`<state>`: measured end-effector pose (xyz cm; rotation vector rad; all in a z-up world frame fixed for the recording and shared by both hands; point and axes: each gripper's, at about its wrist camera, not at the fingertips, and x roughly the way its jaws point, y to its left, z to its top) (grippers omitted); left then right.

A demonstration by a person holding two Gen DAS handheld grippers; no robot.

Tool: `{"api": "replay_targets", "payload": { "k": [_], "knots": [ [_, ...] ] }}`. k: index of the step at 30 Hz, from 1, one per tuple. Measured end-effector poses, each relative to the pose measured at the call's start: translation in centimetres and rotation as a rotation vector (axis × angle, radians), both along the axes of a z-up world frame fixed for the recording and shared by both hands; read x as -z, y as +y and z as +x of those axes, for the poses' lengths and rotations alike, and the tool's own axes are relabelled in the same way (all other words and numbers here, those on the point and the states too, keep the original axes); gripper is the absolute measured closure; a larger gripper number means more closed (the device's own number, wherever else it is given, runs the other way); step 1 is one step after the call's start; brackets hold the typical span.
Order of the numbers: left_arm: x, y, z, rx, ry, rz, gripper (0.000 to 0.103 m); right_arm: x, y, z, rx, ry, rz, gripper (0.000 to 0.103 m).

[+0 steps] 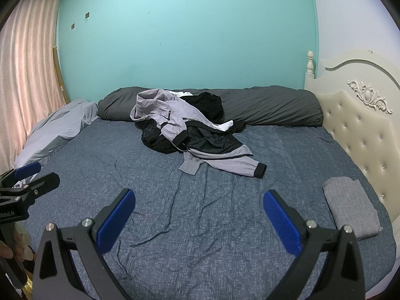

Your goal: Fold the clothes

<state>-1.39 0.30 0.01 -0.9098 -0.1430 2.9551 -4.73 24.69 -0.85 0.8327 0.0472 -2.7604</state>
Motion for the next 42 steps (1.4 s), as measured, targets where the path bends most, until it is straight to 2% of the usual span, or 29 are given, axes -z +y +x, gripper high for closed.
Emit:
{"api": "replay_targets", "payload": {
  "k": [8,16,21,33,42],
  "knots": [
    [0.9,-0.8,-1.3,-0.02,-0.004,0.036,0.001,1.3,0.1,-1.0,0.003,-0.02,-0.001,0.0],
    [4.1,-2.6,-4.5,-0.059,-0.036,0.043,0.001,4.5,-0.6,-3.4,-0.026,-0.066,-0.009,0.0],
    [6.2,-4.0,-6.9,-0.099,-0.044,0.067,0.001,6.7,-0.7,-6.1,-0.032,-0.101,-0.043,0.0],
    [11.6,-7.2,-13.4,-0.202,-0.016,0.086,0.001,11.4,-3.5,-13.8,-0.1,-0.131,-0.039,0.0],
    [17.3,-10.4,-16.8,-0.243,-0.037,0.171,0.001,14.4,-6.8,-20.9,-0.178,-0.159,-0.022,0.0]
  ]
}}
